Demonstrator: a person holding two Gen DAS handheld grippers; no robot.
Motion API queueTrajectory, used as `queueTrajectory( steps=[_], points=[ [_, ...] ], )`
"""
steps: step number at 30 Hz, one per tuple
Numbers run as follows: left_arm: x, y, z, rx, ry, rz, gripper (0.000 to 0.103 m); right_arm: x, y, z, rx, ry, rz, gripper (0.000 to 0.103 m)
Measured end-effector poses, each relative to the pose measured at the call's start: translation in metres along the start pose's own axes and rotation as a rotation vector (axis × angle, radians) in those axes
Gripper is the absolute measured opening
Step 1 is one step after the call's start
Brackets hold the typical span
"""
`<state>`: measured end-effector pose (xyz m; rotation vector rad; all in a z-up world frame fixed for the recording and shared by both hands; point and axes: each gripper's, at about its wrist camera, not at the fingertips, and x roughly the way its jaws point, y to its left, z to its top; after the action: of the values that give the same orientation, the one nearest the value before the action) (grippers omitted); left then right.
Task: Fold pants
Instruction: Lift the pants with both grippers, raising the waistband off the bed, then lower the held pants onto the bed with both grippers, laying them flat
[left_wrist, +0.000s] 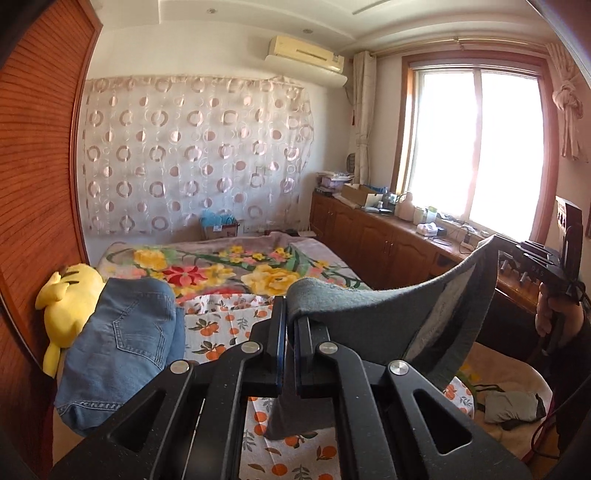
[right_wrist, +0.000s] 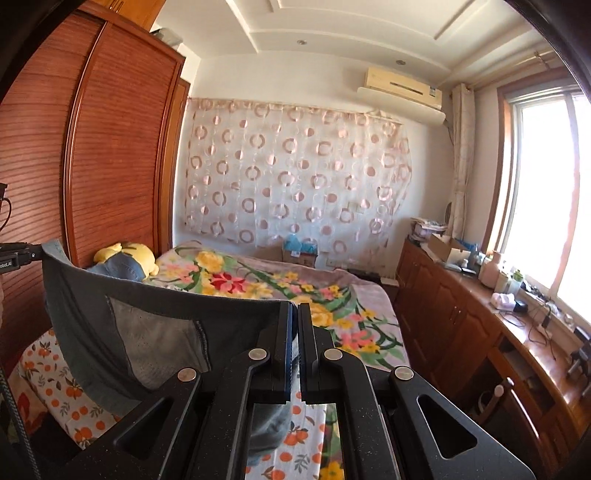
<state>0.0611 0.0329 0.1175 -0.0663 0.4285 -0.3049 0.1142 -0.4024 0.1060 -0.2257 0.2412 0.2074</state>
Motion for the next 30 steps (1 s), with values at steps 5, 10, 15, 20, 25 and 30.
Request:
queueTrajectory(
  steps=[5, 10, 15, 20, 25, 30],
  points=[
    [0.07, 0.024, 0.013, 0.025, 0.096, 0.085, 0.004, 0.076, 0.002, 0.01, -0.058, 0.08, -0.037, 0.002],
    [0.092, 0.043, 0.052, -0.013, 0.05, 0.135, 0.004, 0.109, 0.005, 0.07, -0.039, 0.024, -0.075, 0.002],
    [0.055, 0.04, 0.064, -0.03, -0.04, 0.13, 0.004, 0.065, 0.013, 0.115, -0.018, -0.115, -0.072, 0.002],
    [0.048, 0.052, -0.008, -0.055, 0.03, 0.148, 0.004, 0.051, 0.036, 0.066, -0.081, -0.029, -0.015, 0.002],
    [0.08, 0.069, -0.115, -0.134, 0.199, 0.175, 0.004, 0.084, 0.065, -0.04, -0.091, 0.206, 0.077, 0.002],
    [0.099, 0.07, -0.168, -0.169, 0.299, 0.189, 0.004, 0.109, 0.083, -0.11, -0.036, 0.368, 0.133, 0.002]
  ],
)
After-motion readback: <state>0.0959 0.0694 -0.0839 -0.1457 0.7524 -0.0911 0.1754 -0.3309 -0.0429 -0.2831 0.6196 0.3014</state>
